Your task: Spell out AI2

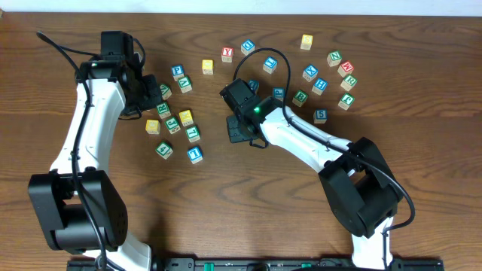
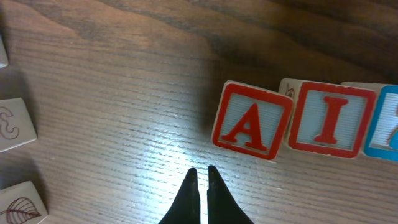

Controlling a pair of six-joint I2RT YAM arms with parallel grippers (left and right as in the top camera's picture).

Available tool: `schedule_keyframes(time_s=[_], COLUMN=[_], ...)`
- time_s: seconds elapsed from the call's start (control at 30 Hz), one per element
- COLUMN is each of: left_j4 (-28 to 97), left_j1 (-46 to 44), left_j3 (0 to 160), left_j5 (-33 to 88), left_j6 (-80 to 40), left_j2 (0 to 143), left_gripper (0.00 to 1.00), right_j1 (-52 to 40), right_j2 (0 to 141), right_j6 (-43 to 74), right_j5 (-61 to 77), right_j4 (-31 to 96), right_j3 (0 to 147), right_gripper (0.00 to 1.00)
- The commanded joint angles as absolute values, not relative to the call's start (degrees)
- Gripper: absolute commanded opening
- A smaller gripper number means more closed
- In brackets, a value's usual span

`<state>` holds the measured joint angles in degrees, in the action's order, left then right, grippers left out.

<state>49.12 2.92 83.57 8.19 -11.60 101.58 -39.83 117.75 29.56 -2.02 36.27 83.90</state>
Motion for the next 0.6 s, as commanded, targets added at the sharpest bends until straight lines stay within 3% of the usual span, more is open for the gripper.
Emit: schedule_keyframes(time_s=[0.0, 0.57], left_j4=[49.5, 50.09], left_j1=[3.09, 3.09], left_j3=[84.33, 84.33], left_j5=[7.44, 7.44], left_j6=[-11.25, -11.25], left_j2=[101.16, 101.16], left_gripper=[0.08, 0.08], right_j1=[-39.75, -37.78], right_j2=[118.78, 120.03], right_j6=[30.72, 32.77], right_j5=[-4.08, -3.95], right_j4=[36.18, 36.6], right_j3=[84.88, 84.88], right_gripper=[0.01, 0.01])
